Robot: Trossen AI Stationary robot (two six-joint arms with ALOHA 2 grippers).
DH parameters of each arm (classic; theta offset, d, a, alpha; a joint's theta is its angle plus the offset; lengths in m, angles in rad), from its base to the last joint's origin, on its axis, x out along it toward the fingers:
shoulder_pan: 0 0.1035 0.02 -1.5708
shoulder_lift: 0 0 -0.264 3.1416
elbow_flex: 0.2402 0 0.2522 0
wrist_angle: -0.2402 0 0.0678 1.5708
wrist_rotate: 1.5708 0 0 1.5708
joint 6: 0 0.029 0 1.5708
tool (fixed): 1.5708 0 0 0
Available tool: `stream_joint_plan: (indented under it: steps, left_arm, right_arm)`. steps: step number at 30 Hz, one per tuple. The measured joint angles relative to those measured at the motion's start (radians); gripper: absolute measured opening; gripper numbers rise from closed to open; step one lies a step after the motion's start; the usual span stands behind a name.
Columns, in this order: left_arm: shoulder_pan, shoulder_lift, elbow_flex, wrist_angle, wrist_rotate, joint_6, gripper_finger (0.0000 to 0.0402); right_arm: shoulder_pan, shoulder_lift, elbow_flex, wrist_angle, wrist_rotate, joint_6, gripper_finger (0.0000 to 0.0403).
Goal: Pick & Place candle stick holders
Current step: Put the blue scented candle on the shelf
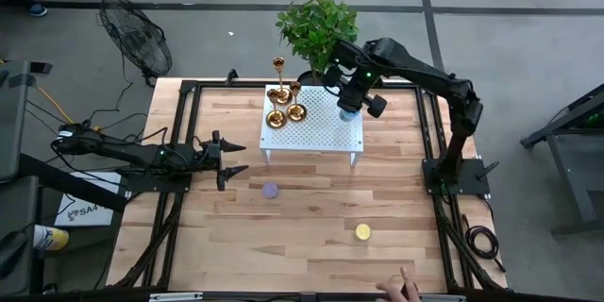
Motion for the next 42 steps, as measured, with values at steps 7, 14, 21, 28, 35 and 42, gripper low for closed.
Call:
stream_joint_plan:
  steps: [7, 14, 21, 28, 35, 42]
  left_arm:
    - [0.0, 0.0, 0.0, -0.002, 0.0, 0.0, 0.0291]
    - [0.0, 0.0, 0.0, -0.003, 0.0, 0.0, 0.0291]
    - [0.0, 0.0, 0.0, -0.006, 0.0, 0.0, 0.0291]
    - [0.0, 0.0, 0.0, -0.007, 0.0, 0.0, 0.0291]
    - [0.0, 0.0, 0.0, -0.007, 0.0, 0.0, 0.0291]
    - [0.0, 0.0, 0.0, -0.008, 0.0, 0.0, 0.0291]
  right_arm:
    - [-0.046, 0.0, 0.0, 0.015, -0.001, -0.004, 0.0]
    - [-0.087, 0.008, 0.0, 0.032, -0.043, -0.008, 0.0]
    - [-0.091, 0.042, 0.0, 0.03, -0.041, 0.001, 0.0]
    - [-0.085, 0.061, 0.0, 0.022, -0.04, 0.009, 0.0]
    - [-0.083, 0.06, 0.0, 0.011, -0.041, 0.04, 0.0]
    - [-0.083, 0.06, 0.0, 0.008, -0.033, 0.071, 0.0]
